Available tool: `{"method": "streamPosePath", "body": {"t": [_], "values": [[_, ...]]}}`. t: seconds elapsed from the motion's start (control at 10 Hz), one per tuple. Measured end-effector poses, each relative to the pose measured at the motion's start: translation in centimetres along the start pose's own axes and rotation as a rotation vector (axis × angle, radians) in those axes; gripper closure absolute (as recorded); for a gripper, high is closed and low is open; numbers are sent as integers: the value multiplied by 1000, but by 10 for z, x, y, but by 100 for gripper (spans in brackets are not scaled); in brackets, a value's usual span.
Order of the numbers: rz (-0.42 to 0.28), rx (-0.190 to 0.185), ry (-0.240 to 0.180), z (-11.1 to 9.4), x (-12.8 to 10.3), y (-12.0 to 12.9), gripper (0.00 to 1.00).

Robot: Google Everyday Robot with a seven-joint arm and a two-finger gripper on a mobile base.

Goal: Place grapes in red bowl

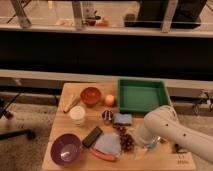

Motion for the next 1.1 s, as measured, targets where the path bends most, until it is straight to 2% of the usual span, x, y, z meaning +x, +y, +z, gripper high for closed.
{"method": "streamPosePath", "body": {"t": [0.5, 1.1], "values": [[-1, 22, -9, 17, -9, -20, 20], [3, 17, -18, 43, 1, -32, 20]]}}
